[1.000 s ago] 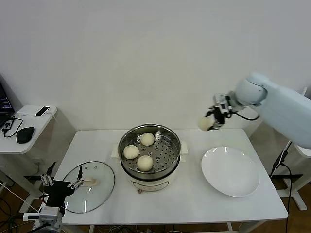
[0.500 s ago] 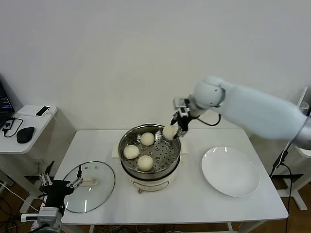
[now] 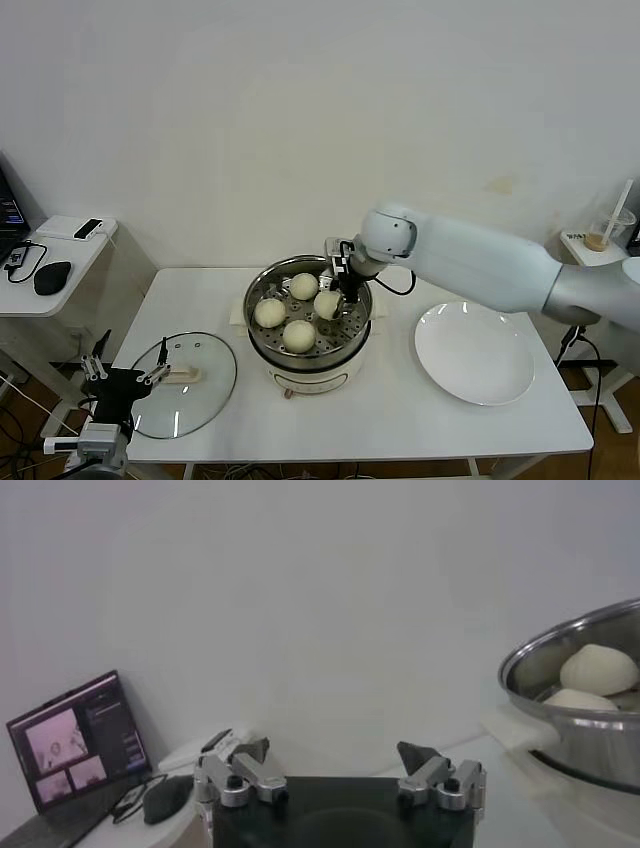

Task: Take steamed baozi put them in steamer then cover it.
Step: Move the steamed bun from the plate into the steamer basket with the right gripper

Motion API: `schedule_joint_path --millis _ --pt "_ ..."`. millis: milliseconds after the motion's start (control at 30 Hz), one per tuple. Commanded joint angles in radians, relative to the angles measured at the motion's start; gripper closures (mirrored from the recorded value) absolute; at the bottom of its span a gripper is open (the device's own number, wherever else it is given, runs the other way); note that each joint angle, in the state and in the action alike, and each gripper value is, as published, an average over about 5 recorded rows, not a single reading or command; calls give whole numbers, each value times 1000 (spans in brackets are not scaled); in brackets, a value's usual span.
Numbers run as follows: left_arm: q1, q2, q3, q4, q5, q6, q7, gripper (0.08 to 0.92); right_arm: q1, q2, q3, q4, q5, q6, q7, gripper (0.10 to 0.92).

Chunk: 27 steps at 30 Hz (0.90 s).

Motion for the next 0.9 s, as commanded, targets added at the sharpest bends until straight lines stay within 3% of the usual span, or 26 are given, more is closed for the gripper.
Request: schedule_joint_path --millis 33,400,633,767,900 --pt "3 9 -11 4 -6 -2 1 177 -37 45 -4 -47 -15 -29 27 417" --pt "6 4 -12 3 -6 -3 2 177 -35 14 9 -25 -39 -22 4 399" --pt "7 2 -13 -1 -7 -3 1 177 9 -47 45 11 -64 3 -30 225" --pt "8 3 -14 -2 -8 -3 1 177 17 -119 109 81 -47 20 -19 204" --pt "10 3 -17 -5 -12 -3 1 177 -25 -230 195 218 18 21 98 203"
